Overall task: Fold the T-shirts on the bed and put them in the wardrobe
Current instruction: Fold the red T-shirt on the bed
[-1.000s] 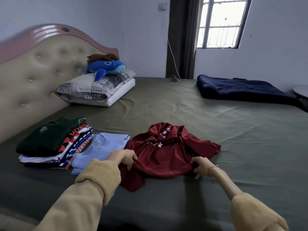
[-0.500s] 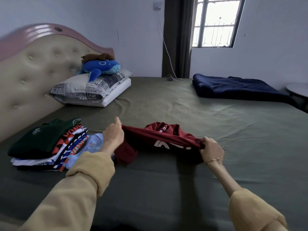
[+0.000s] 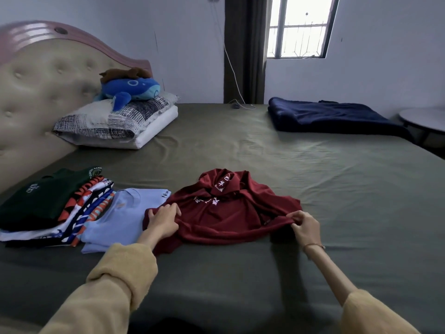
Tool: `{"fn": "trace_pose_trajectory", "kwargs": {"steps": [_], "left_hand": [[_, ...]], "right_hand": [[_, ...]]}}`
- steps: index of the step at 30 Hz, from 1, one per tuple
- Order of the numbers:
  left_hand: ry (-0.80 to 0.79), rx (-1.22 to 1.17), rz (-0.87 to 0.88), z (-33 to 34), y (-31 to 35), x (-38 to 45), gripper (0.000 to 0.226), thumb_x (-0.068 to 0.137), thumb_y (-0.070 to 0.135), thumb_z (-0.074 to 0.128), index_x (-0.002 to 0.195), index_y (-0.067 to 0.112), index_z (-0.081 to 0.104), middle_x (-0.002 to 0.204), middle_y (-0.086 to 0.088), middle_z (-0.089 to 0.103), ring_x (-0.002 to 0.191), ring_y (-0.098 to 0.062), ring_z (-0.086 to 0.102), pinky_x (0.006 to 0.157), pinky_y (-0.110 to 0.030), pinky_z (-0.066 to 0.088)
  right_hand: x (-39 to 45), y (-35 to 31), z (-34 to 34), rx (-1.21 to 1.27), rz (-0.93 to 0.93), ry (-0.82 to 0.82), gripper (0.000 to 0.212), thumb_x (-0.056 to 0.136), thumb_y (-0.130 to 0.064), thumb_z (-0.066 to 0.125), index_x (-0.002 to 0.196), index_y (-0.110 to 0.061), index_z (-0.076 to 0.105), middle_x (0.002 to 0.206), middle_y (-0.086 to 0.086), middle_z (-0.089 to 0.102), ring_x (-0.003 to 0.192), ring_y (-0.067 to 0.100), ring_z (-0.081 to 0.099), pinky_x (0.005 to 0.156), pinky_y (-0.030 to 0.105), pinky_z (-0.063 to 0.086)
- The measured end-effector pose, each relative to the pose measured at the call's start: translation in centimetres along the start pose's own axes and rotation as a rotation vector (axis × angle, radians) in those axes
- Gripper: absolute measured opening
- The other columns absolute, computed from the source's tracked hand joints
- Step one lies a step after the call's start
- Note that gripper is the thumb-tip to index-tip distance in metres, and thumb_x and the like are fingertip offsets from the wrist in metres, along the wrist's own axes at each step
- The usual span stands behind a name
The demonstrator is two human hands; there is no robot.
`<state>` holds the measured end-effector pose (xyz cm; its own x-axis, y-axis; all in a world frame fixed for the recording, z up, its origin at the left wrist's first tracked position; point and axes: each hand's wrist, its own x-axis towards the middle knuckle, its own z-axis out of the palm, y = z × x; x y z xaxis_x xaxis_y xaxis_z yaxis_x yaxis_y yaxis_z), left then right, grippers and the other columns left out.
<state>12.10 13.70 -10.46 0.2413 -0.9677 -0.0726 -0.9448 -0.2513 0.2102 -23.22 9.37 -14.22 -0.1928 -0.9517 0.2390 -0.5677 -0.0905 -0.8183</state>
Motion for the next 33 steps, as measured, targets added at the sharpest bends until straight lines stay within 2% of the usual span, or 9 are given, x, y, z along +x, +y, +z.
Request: {"fn": "trace_pose_trajectory", "kwargs": {"steps": [4, 8, 11, 14, 19, 23, 26, 30, 33], "left_hand": [[-0.104, 0.028, 0.224, 1.7, 3.6, -0.3, 0.041, 0.079, 0.021, 0.062, 0.117, 0.028, 0.049, 0.122, 0.007, 0.051, 0.125, -0.012, 0.037, 0.114, -0.056, -0.001], [-0.177, -0.322, 0.39, 3.5, 8.2, -0.5, 0.04, 0.079, 0.033, 0.071, 0.116, 0.029, 0.056, 0.109, 0.011, 0.06, 0.11, -0.008, 0.055, 0.107, -0.041, 0.035], [-0.248, -0.498, 0.432, 4.5, 11.8, -1.1, 0.039, 0.081, 0.027, 0.072, 0.118, 0.021, 0.059, 0.103, 0.005, 0.062, 0.101, -0.013, 0.059, 0.093, -0.025, 0.047], [-0.311, -0.65, 0.439, 5.5, 14.7, -1.9, 0.034, 0.085, 0.026, 0.069, 0.117, 0.016, 0.063, 0.1, 0.0, 0.064, 0.093, -0.01, 0.06, 0.081, -0.014, 0.045], [-0.311, -0.739, 0.44, 7.0, 17.0, -2.1, 0.005, 0.085, 0.025, 0.07, 0.084, 0.02, 0.068, 0.069, 0.013, 0.059, 0.065, 0.003, 0.051, 0.068, -0.011, 0.038], [-0.38, -0.824, 0.493, 6.7, 16.9, -2.2, 0.015, 0.089, 0.016, 0.065, 0.075, 0.021, 0.061, 0.065, 0.011, 0.054, 0.058, 0.006, 0.046, 0.064, -0.01, 0.036], [-0.414, -0.807, 0.536, 5.7, 16.0, -2.2, 0.006, 0.087, 0.014, 0.067, 0.082, 0.015, 0.065, 0.07, 0.004, 0.055, 0.063, 0.002, 0.046, 0.065, -0.012, 0.036], [-0.383, -0.709, 0.509, 4.7, 14.5, -1.7, 0.007, 0.079, 0.013, 0.075, 0.084, 0.015, 0.071, 0.065, 0.007, 0.051, 0.056, 0.002, 0.042, 0.061, -0.012, 0.034], [-0.323, -0.498, 0.488, 4.3, 13.8, -1.4, 0.013, 0.075, 0.012, 0.077, 0.082, 0.023, 0.074, 0.064, 0.011, 0.05, 0.057, 0.0, 0.044, 0.062, -0.012, 0.036]], "right_hand": [[-0.3, -0.6, -0.3, 0.014, -0.121, -0.064, 0.019, 0.073, 0.009, 0.067, 0.079, -0.009, 0.067, 0.082, 0.01, 0.063, 0.077, 0.019, 0.058, 0.063, 0.01, 0.034], [-0.7, -2.1, -0.8, 0.119, -0.224, -0.161, 0.043, 0.067, 0.017, 0.061, 0.073, -0.025, 0.065, 0.078, -0.009, 0.066, 0.074, -0.004, 0.059, 0.07, 0.005, 0.04], [-1.0, -1.9, -1.2, 0.179, -0.217, -0.238, 0.052, 0.067, 0.019, 0.059, 0.066, -0.032, 0.068, 0.073, -0.014, 0.069, 0.07, -0.002, 0.06, 0.069, 0.015, 0.047], [-1.4, -0.8, -1.7, 0.152, -0.227, -0.275, 0.049, 0.067, 0.015, 0.065, 0.063, -0.034, 0.068, 0.074, -0.008, 0.07, 0.076, 0.007, 0.064, 0.073, 0.025, 0.05], [-2.3, 0.7, -2.9, 0.169, -0.198, -0.401, 0.04, 0.068, 0.013, 0.069, 0.069, -0.028, 0.069, 0.072, -0.013, 0.07, 0.073, -0.004, 0.063, 0.073, 0.011, 0.046], [-2.5, 1.6, -3.0, 0.269, -0.056, -0.504, 0.03, 0.057, -0.002, 0.052, 0.077, -0.02, 0.065, 0.087, -0.005, 0.067, 0.083, 0.007, 0.061, 0.074, 0.011, 0.046], [-2.1, 1.8, -2.2, 0.386, 0.166, -0.48, 0.016, 0.065, -0.008, 0.052, 0.075, -0.015, 0.063, 0.073, -0.007, 0.06, 0.07, 0.009, 0.048, 0.061, 0.012, 0.038], [-2.0, 2.2, -0.9, 0.21, 0.2, -0.378, 0.007, 0.086, -0.01, 0.063, 0.089, -0.015, 0.059, 0.095, 0.0, 0.06, 0.094, 0.014, 0.055, 0.08, 0.02, 0.038], [-2.1, 2.2, -0.3, 0.077, 0.212, -0.33, 0.033, 0.077, -0.006, 0.072, 0.106, -0.011, 0.055, 0.104, 0.007, 0.057, 0.097, 0.021, 0.056, 0.083, 0.023, 0.041]]}}
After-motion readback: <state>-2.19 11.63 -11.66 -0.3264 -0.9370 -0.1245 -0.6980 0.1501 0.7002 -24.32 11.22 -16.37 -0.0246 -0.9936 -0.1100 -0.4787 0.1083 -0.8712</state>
